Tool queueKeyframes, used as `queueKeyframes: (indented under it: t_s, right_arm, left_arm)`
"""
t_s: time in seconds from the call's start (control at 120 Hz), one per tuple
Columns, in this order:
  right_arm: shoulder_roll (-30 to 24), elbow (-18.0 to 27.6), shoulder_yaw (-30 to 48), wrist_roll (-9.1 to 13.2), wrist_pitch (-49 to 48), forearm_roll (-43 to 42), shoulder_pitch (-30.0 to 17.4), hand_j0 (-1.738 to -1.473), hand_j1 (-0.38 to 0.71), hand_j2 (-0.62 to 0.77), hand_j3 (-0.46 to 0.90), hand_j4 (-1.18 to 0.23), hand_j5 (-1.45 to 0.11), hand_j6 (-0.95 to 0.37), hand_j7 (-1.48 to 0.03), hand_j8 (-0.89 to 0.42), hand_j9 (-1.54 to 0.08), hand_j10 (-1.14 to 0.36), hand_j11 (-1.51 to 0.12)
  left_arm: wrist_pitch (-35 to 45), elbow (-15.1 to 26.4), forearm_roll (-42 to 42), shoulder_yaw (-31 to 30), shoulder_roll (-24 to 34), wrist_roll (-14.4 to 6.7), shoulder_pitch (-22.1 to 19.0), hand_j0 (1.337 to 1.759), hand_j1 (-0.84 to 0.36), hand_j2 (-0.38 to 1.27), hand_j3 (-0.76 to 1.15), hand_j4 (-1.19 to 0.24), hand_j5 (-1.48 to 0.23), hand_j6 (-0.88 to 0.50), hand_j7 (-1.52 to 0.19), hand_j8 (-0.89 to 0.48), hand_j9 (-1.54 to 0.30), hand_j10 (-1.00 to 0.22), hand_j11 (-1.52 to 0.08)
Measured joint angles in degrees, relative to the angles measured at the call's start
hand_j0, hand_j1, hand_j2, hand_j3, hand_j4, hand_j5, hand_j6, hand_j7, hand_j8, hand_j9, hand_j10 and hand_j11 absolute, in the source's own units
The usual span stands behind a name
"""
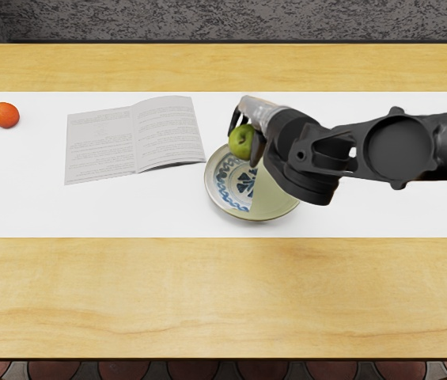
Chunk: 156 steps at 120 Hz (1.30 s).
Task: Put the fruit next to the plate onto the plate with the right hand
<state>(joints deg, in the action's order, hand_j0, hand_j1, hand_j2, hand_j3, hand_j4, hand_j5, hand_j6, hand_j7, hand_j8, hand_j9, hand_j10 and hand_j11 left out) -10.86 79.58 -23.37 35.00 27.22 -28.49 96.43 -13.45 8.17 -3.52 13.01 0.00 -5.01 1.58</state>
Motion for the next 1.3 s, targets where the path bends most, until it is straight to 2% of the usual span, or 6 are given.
queueKeyframes:
  t_s: [0.225, 0.408, 0.625, 0.775, 1.058, 1.3]
  right_arm:
    - [0.98, -1.45, -0.07, 0.00, -0.46, -0.44, -2.12, -1.652, 0.17, 0.12, 0.00, -0.59, -0.87, -0.44, -0.86, -0.41, -0.87, -0.65, -0.88]
    - [1.05, -0.37, 0.16, 0.00, 0.83, -0.75, -1.19, -1.656, -0.12, 0.05, 0.00, -0.26, -0.37, -0.19, -0.37, -0.18, -0.37, -0.28, -0.38]
    - [-4.16, 6.48, 5.46, 0.00, 1.09, -0.56, -1.57, -1.657, -0.27, 0.02, 0.00, -0.09, -0.13, -0.07, -0.13, -0.06, -0.13, -0.10, -0.13]
    - [-9.96, 11.55, 20.54, 0.00, -5.26, -0.46, -10.67, -1.658, -0.31, 0.01, 0.00, -0.04, -0.06, -0.03, -0.06, -0.03, -0.06, -0.05, -0.06]
    - [-20.69, 12.88, 50.46, 0.00, -33.92, 5.95, -30.87, -1.658, -0.34, 0.00, 0.00, -0.01, -0.02, -0.01, -0.02, -0.01, -0.02, -0.01, -0.02]
    - [-30.78, 2.86, 59.46, 0.00, -57.37, 29.36, -40.37, -1.658, -0.35, 0.00, 0.00, 0.00, 0.00, 0.00, 0.00, 0.00, 0.00, 0.00, 0.00]
  left_arm:
    - [0.00, 0.00, 0.00, 0.00, 0.00, 0.00, 0.00, 1.658, 0.35, 0.00, 0.00, 0.00, 0.00, 0.00, 0.00, 0.00, 0.00, 0.00, 0.00]
    - [0.00, 0.00, 0.00, 0.00, 0.00, 0.00, 0.00, 1.658, 0.35, 0.00, 0.00, 0.00, 0.00, 0.00, 0.00, 0.00, 0.00, 0.00, 0.00]
    - [0.00, 0.00, 0.00, -0.01, 0.00, 0.00, 0.00, 1.658, 0.35, 0.00, 0.00, 0.00, 0.00, 0.00, 0.00, 0.00, 0.00, 0.00, 0.00]
    - [0.00, 0.00, 0.00, -0.01, 0.00, 0.00, 0.00, 1.658, 0.35, 0.00, 0.00, 0.00, 0.00, 0.00, 0.00, 0.00, 0.00, 0.00, 0.00]
    - [0.00, 0.00, 0.05, -0.01, 0.00, 0.00, 0.00, 1.658, 0.35, 0.00, 0.00, 0.00, 0.00, 0.00, 0.00, 0.00, 0.00, 0.00, 0.00]
    - [0.00, -0.01, 0.08, 0.00, 0.00, 0.00, 0.00, 1.658, 0.35, 0.00, 0.00, 0.00, 0.00, 0.00, 0.00, 0.00, 0.00, 0.00, 0.00]
